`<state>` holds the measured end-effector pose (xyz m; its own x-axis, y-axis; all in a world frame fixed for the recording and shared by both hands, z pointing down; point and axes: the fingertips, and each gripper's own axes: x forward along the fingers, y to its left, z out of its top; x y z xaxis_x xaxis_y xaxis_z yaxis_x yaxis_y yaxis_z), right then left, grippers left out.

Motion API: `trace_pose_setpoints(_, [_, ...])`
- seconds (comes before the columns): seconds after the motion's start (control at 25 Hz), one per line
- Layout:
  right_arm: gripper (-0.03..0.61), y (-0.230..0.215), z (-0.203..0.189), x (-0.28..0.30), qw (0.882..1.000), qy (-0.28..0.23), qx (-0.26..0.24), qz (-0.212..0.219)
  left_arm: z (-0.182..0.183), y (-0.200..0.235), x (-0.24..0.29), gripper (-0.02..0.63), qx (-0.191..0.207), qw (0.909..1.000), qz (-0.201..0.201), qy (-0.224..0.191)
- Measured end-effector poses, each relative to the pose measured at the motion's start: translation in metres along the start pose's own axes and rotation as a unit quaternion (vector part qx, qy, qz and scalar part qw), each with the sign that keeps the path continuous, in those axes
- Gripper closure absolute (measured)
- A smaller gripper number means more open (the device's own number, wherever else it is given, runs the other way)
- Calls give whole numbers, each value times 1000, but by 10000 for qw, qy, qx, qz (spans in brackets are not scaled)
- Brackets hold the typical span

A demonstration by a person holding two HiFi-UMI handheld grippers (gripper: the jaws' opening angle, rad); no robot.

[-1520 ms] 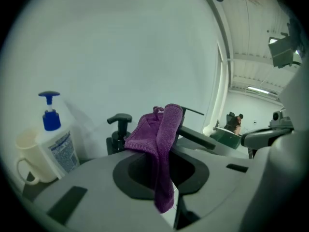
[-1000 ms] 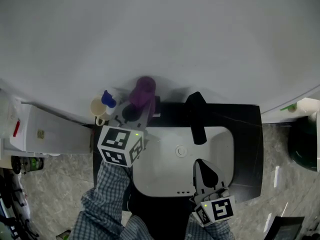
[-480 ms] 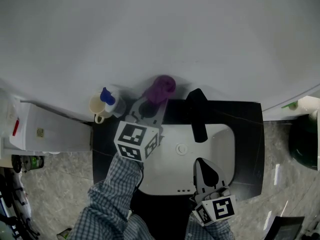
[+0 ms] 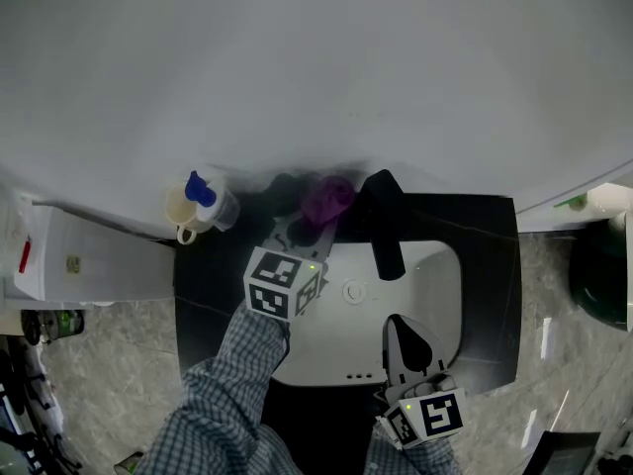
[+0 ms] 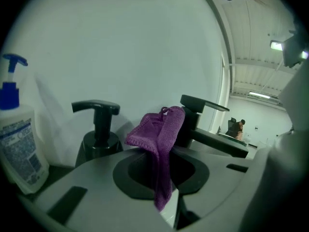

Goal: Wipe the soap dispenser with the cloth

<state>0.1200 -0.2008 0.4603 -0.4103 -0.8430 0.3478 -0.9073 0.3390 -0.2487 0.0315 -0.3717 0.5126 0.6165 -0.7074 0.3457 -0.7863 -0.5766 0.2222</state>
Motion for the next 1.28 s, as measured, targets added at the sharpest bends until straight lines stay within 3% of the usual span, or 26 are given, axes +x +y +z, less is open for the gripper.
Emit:
trace_pose_setpoints(0.24, [560, -2, 2, 1, 10000, -49, 14, 3, -40, -3, -2, 557, -270, 9988, -25, 403])
trace_pose_setpoints(0.64, [560, 6, 10, 3, 9999, -111, 44, 91, -45, -21, -36, 557, 2, 9984, -211, 522])
trace_pose_setpoints(0.8, [560, 15, 30, 6, 9988, -347, 322, 149, -41, -25, -67, 557, 237, 9978, -235, 581])
trace_pose_setpoints(1.28, [560, 68, 45, -6, 9981, -531, -42, 319, -24, -28, -200, 557, 172, 9991, 311, 219])
